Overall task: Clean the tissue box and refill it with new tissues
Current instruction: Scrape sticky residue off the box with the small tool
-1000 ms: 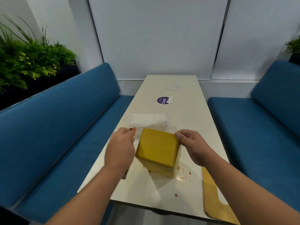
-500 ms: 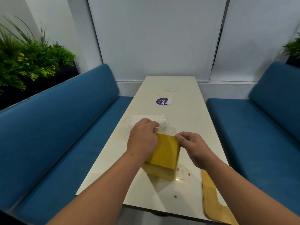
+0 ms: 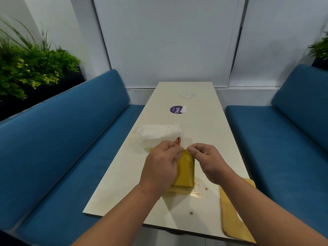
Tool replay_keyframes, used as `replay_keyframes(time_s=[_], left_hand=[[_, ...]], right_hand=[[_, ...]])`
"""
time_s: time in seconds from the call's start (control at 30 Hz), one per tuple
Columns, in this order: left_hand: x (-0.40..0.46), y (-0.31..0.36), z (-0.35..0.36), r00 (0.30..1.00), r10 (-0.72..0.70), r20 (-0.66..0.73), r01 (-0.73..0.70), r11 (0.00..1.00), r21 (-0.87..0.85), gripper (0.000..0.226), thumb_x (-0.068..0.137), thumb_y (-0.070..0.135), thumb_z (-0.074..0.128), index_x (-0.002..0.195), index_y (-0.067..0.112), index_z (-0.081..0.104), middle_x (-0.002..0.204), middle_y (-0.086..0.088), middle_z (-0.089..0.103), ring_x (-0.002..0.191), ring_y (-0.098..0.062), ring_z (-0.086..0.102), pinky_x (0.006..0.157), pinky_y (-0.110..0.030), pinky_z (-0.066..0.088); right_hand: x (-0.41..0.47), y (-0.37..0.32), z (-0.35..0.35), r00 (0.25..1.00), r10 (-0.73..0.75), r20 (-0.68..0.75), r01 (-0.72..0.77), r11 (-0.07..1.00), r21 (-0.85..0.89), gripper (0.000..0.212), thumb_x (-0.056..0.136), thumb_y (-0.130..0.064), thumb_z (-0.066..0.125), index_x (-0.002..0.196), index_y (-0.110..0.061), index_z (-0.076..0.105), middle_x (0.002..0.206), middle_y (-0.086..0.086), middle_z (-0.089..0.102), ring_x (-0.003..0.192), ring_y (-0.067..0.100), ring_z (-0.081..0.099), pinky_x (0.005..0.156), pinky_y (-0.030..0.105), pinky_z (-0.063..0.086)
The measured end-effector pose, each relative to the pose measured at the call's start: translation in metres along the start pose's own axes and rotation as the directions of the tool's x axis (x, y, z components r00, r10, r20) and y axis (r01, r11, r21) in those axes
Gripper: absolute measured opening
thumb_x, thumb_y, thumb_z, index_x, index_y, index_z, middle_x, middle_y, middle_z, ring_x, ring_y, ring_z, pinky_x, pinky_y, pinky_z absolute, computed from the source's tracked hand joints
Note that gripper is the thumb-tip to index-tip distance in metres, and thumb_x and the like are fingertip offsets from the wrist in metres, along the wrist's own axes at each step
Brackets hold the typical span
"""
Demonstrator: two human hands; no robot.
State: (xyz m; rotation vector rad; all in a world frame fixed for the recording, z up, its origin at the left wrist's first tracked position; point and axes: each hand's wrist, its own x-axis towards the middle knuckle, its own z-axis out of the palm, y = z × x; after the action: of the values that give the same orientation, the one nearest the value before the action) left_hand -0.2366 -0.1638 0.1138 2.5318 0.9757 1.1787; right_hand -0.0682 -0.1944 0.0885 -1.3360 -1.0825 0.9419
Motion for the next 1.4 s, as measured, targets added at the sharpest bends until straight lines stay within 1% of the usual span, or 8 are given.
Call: replay_keyframes(time_s=[0.27, 0.43, 0.53, 0.8, 0.9, 1.07, 1.2, 1.4], left_hand=[[-0.046, 0.014, 0.000, 0.937, 0.296, 0.187, -0.288, 0.955, -0.069, 0.021, 0.083, 0.016, 0.066, 0.102, 0.017, 0.075, 0.105, 0.000, 0.068, 0.095, -0.016, 0.063, 0.078, -0.030, 0.055], [-0.051, 0.024, -0.010, 0.795, 0.411, 0.445, -0.400, 0.908, -0.124, 0.029, 0.078, 0.011, 0.079, 0.105, 0.021, 0.075, 0.107, 0.003, 0.070, 0.096, -0.015, 0.063, 0.074, -0.031, 0.055], [-0.044, 0.027, -0.009, 0.845, 0.427, 0.321, -0.404, 0.904, -0.139, 0.027, 0.078, 0.009, 0.077, 0.103, 0.018, 0.075, 0.104, 0.002, 0.069, 0.093, -0.013, 0.060, 0.072, -0.024, 0.053], [-0.030, 0.015, -0.010, 0.931, 0.184, 0.315, -0.125, 0.972, -0.198, 0.024, 0.092, 0.021, 0.058, 0.111, 0.022, 0.072, 0.105, 0.012, 0.063, 0.092, -0.002, 0.055, 0.077, -0.019, 0.050], [-0.006, 0.010, -0.033, 0.990, -0.087, 0.113, 0.118, 0.942, -0.313, 0.018, 0.089, 0.014, 0.064, 0.101, 0.023, 0.074, 0.093, 0.017, 0.064, 0.081, 0.003, 0.060, 0.071, -0.009, 0.046], [0.043, -0.010, -0.052, 0.834, -0.532, 0.146, 0.550, 0.824, -0.138, 0.028, 0.096, 0.026, 0.055, 0.122, 0.031, 0.063, 0.117, 0.009, 0.060, 0.102, -0.009, 0.056, 0.092, -0.033, 0.052], [0.055, -0.008, -0.044, 0.803, -0.496, 0.329, 0.531, 0.847, -0.020, 0.025, 0.098, 0.026, 0.051, 0.119, 0.028, 0.064, 0.107, 0.006, 0.057, 0.087, -0.006, 0.054, 0.080, -0.022, 0.046], [0.046, 0.009, -0.025, 0.840, -0.431, 0.330, 0.455, 0.890, 0.005, 0.024, 0.100, 0.028, 0.048, 0.119, 0.030, 0.064, 0.112, 0.008, 0.060, 0.089, -0.006, 0.050, 0.078, -0.017, 0.041]], right_hand=[[0.005, 0.000, -0.004, 1.000, 0.014, 0.012, -0.015, 0.998, 0.054, 0.025, 0.098, -0.018, 0.054, 0.081, -0.008, 0.069, 0.069, -0.001, 0.060, 0.075, 0.014, 0.055, 0.077, 0.033, 0.048], [0.005, 0.000, -0.005, 1.000, 0.012, 0.026, -0.012, 1.000, 0.025, 0.024, 0.098, -0.020, 0.053, 0.084, -0.009, 0.070, 0.073, -0.003, 0.063, 0.079, 0.014, 0.057, 0.083, 0.034, 0.048], [0.006, 0.000, -0.006, 1.000, 0.011, 0.029, -0.013, 0.999, 0.043, 0.024, 0.097, -0.019, 0.054, 0.087, -0.004, 0.070, 0.075, 0.002, 0.061, 0.079, 0.017, 0.056, 0.082, 0.036, 0.047], [0.004, 0.001, -0.008, 0.999, 0.006, 0.052, -0.008, 0.999, 0.037, 0.026, 0.096, -0.020, 0.055, 0.086, 0.000, 0.068, 0.075, 0.007, 0.059, 0.078, 0.020, 0.054, 0.081, 0.037, 0.046], [0.003, 0.003, -0.010, 0.999, 0.008, 0.044, -0.009, 0.999, 0.030, 0.026, 0.097, -0.020, 0.055, 0.091, 0.000, 0.069, 0.082, 0.009, 0.064, 0.083, 0.021, 0.058, 0.084, 0.037, 0.049], [0.000, 0.004, -0.009, 0.997, 0.006, 0.073, -0.004, 1.000, -0.031, 0.025, 0.095, -0.027, 0.055, 0.092, -0.008, 0.071, 0.085, 0.003, 0.065, 0.087, 0.015, 0.060, 0.084, 0.030, 0.050], [-0.002, 0.004, -0.007, 0.998, -0.015, 0.066, 0.018, 0.999, -0.045, 0.028, 0.089, -0.036, 0.057, 0.087, -0.013, 0.073, 0.083, 0.004, 0.065, 0.084, 0.015, 0.060, 0.088, 0.041, 0.050], [-0.004, 0.004, -0.005, 0.998, -0.043, 0.043, 0.045, 0.997, -0.066, 0.027, 0.086, -0.040, 0.056, 0.087, -0.020, 0.074, 0.084, -0.003, 0.070, 0.088, 0.015, 0.064, 0.086, 0.039, 0.053]])
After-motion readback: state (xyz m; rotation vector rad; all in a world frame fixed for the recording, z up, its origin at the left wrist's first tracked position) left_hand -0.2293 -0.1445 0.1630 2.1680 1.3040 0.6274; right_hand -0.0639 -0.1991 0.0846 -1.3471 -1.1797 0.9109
